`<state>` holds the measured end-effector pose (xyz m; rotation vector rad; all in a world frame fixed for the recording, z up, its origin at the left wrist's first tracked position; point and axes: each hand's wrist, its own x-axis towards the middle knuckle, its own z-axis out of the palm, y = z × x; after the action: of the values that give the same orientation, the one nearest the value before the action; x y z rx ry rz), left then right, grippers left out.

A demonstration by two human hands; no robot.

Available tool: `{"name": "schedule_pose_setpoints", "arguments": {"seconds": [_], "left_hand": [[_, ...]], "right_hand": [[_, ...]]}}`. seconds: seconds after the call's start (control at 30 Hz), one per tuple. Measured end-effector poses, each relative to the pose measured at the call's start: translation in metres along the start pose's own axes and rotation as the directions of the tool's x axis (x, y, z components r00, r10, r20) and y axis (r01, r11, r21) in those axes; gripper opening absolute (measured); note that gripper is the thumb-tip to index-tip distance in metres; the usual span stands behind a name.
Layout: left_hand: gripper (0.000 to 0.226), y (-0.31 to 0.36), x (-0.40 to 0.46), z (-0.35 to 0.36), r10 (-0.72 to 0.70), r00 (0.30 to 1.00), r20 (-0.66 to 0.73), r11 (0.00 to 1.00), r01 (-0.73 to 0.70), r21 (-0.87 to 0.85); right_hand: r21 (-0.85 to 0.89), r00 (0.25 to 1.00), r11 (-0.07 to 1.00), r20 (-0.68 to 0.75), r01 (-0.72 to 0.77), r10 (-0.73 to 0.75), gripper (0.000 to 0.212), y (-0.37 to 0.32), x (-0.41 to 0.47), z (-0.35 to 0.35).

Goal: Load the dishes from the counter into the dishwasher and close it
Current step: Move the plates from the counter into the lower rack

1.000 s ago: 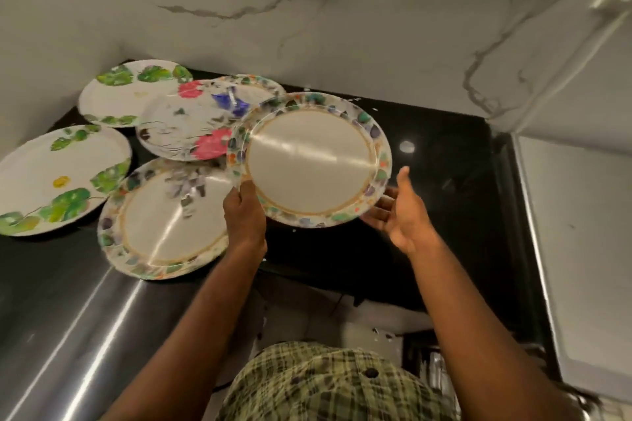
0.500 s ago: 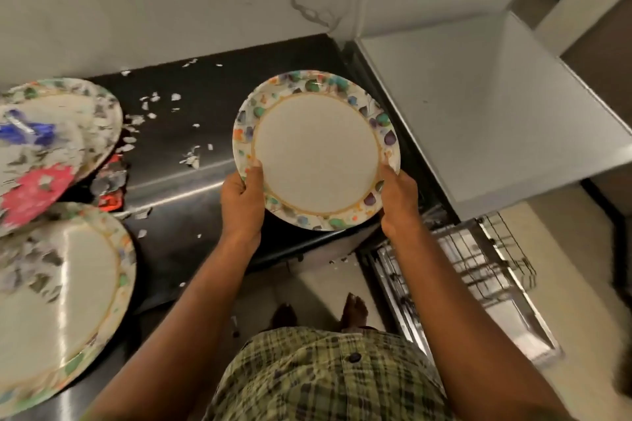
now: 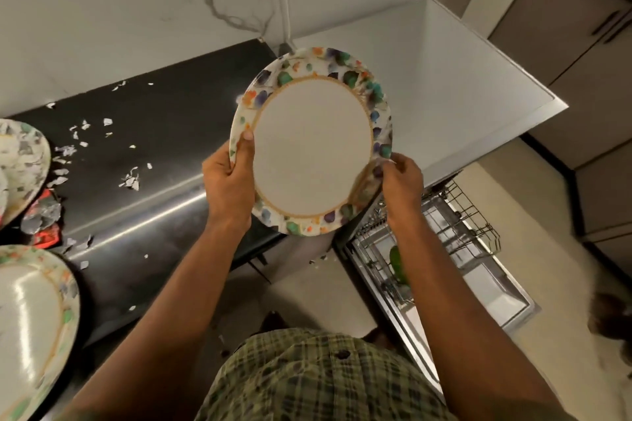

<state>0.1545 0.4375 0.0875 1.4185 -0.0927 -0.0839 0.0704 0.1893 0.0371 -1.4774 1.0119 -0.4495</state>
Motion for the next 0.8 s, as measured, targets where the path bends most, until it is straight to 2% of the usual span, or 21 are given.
{"name": "schedule_pose_setpoints", "arguments": {"seconds": [0.07,0.2,0.33,0.43,0.5,0.63,0.7,0.8], "left_hand": [[0.031,0.006,-0.003,0.015,0.067,0.996,0.062,0.997,-0.07,0.041],[0.044,0.013,-0.012,0.048,0.176,0.967,0.186,0.951,-0.215,0.22],[0.018,0.018,-0.03,0.087,0.187,0.93,0.315,0.919,-0.279,0.279],[0.014,0.013,-0.044,0.117,0.146,0.904,0.402,0.906,-0.285,0.313],[0.014,0.01,-0.052,0.137,0.121,0.875,0.47,0.886,-0.308,0.346],[0.021,-0.003,-0.068,0.188,0.062,0.797,0.601,0.843,-0.364,0.396],[0.022,-0.014,-0.075,0.214,0.057,0.742,0.668,0.83,-0.407,0.382],[0.025,-0.033,-0.086,0.257,0.036,0.685,0.728,0.819,-0.438,0.371]], "right_hand": [[-0.021,0.995,0.996,-0.051,0.086,-0.087,0.029,-0.009,0.006,-0.021],[-0.002,0.957,0.96,-0.082,0.279,-0.278,0.02,-0.041,0.013,-0.063],[-0.011,0.889,0.891,0.066,0.454,-0.453,0.022,-0.08,0.017,-0.102],[-0.092,0.831,0.843,0.254,0.531,-0.496,0.028,-0.097,0.018,-0.135],[-0.156,0.788,0.814,0.405,0.56,-0.465,0.033,-0.101,0.02,-0.158],[-0.279,0.68,0.809,0.708,0.517,-0.19,0.053,-0.098,0.031,-0.208],[-0.354,0.654,0.804,0.754,0.478,-0.057,0.059,-0.089,0.038,-0.228],[-0.514,0.688,0.696,0.725,0.502,0.039,0.038,-0.069,0.055,-0.256]]}}
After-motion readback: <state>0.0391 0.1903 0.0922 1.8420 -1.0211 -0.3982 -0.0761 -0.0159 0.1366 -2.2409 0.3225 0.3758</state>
